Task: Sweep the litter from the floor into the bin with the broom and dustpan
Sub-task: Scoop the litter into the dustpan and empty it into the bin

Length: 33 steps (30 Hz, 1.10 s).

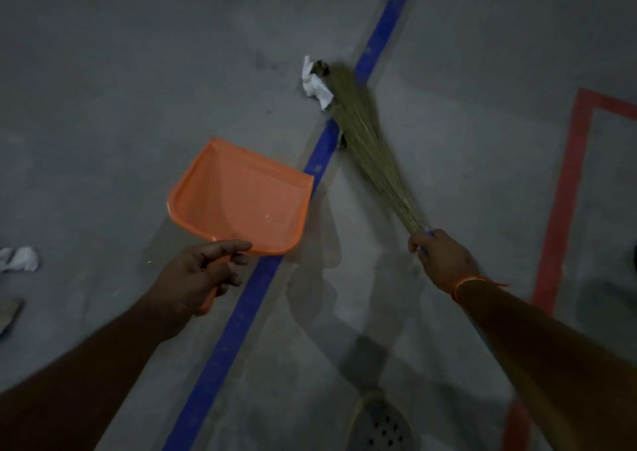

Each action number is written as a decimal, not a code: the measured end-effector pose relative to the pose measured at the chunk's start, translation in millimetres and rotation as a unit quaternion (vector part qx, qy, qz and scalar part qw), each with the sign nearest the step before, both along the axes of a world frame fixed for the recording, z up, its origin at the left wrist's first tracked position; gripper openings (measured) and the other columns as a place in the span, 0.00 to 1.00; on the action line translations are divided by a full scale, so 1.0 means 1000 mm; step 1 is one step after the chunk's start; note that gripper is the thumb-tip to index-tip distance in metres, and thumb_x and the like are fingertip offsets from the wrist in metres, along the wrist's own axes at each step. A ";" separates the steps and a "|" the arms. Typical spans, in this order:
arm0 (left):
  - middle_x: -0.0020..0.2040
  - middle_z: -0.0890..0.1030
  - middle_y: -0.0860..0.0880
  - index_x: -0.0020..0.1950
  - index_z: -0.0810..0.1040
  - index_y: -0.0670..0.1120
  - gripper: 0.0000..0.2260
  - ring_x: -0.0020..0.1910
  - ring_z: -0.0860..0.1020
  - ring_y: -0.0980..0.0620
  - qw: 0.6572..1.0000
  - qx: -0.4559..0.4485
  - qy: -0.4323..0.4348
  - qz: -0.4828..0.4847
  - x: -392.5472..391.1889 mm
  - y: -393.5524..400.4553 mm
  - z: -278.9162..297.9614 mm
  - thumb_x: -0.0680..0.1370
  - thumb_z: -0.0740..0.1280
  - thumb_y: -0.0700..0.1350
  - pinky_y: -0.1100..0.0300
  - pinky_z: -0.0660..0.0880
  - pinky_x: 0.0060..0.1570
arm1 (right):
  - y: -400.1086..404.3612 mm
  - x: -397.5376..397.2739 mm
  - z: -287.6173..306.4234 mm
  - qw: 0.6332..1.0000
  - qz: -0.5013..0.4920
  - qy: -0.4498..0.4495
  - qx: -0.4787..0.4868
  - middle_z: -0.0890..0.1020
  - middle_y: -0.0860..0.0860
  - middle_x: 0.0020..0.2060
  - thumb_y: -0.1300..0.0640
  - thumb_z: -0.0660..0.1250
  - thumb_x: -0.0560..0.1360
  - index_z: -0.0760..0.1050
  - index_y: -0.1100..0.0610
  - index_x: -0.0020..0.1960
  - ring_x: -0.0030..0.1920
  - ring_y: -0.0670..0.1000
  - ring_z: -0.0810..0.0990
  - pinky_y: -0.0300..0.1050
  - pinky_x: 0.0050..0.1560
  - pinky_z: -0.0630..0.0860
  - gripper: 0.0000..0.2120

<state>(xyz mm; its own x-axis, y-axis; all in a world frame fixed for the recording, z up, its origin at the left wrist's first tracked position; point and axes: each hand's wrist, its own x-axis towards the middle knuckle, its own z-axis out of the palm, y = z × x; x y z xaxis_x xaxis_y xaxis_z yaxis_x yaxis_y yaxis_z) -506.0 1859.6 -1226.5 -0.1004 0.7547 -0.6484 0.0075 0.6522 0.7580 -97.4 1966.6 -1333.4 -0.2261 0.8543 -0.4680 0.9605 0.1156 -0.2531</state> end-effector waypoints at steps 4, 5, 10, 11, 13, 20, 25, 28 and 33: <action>0.54 0.81 0.41 0.61 0.81 0.43 0.17 0.33 0.78 0.58 0.998 0.013 0.007 0.061 -0.061 -0.049 0.000 0.81 0.60 0.28 0.69 0.72 0.28 | -0.021 -0.080 -0.003 0.997 0.079 0.011 -0.013 0.71 0.51 0.48 0.55 0.61 0.79 0.72 0.44 0.51 0.43 0.56 0.76 0.49 0.48 0.76 0.06; 0.54 0.81 0.41 0.62 0.80 0.43 0.16 0.33 0.78 0.58 0.997 0.013 0.006 0.078 -0.077 -0.064 0.001 0.81 0.60 0.29 0.69 0.71 0.27 | -0.027 -0.101 -0.004 0.995 0.096 0.012 -0.014 0.71 0.51 0.48 0.55 0.61 0.79 0.72 0.44 0.51 0.43 0.55 0.75 0.49 0.48 0.76 0.05; 0.53 0.81 0.43 0.61 0.81 0.44 0.17 0.36 0.79 0.56 0.992 0.011 0.013 0.124 -0.160 -0.151 0.004 0.81 0.60 0.28 0.67 0.73 0.30 | -0.069 -0.208 -0.005 0.986 0.163 0.028 -0.016 0.71 0.50 0.47 0.54 0.62 0.78 0.72 0.44 0.50 0.42 0.54 0.76 0.44 0.44 0.72 0.05; 0.53 0.81 0.43 0.61 0.81 0.45 0.17 0.37 0.79 0.55 0.991 0.008 0.017 0.132 -0.176 -0.170 0.004 0.81 0.60 0.29 0.66 0.74 0.32 | -0.080 -0.228 -0.006 0.984 0.175 0.030 -0.021 0.71 0.50 0.47 0.55 0.62 0.78 0.72 0.44 0.50 0.43 0.54 0.76 0.44 0.44 0.71 0.05; 0.52 0.82 0.43 0.61 0.81 0.45 0.17 0.37 0.79 0.54 0.988 0.002 0.022 0.152 -0.206 -0.205 0.003 0.81 0.60 0.29 0.65 0.74 0.33 | -0.102 -0.267 -0.006 0.980 0.195 0.031 -0.032 0.71 0.50 0.46 0.56 0.61 0.78 0.71 0.45 0.50 0.43 0.54 0.75 0.44 0.44 0.70 0.06; 0.53 0.82 0.44 0.61 0.82 0.46 0.15 0.38 0.79 0.52 0.976 -0.009 0.017 0.219 -0.300 -0.308 0.013 0.82 0.62 0.32 0.60 0.74 0.35 | -0.177 -0.372 0.024 0.964 0.249 0.083 -0.041 0.70 0.48 0.45 0.58 0.60 0.80 0.69 0.44 0.48 0.39 0.48 0.72 0.41 0.38 0.66 0.08; 0.56 0.81 0.38 0.60 0.82 0.45 0.15 0.39 0.79 0.49 0.980 -0.022 0.024 0.198 -0.353 -0.349 0.034 0.82 0.61 0.32 0.58 0.73 0.35 | -0.197 -0.411 0.067 0.974 0.209 0.081 -0.018 0.71 0.49 0.46 0.58 0.61 0.80 0.72 0.46 0.48 0.42 0.51 0.74 0.47 0.44 0.73 0.08; 0.55 0.81 0.38 0.61 0.81 0.43 0.14 0.38 0.79 0.50 0.983 -0.015 0.024 0.179 -0.375 -0.354 0.037 0.82 0.61 0.30 0.58 0.73 0.34 | -0.192 -0.420 0.082 0.981 0.178 0.076 0.014 0.72 0.50 0.44 0.58 0.62 0.79 0.73 0.46 0.48 0.42 0.52 0.75 0.49 0.45 0.74 0.07; 0.53 0.82 0.42 0.58 0.84 0.47 0.16 0.37 0.80 0.51 0.989 0.036 -0.006 0.141 -0.394 -0.341 0.017 0.80 0.64 0.30 0.61 0.73 0.34 | -0.137 -0.421 0.067 0.991 0.090 0.082 0.060 0.79 0.53 0.44 0.59 0.64 0.77 0.71 0.43 0.44 0.41 0.55 0.80 0.55 0.46 0.79 0.10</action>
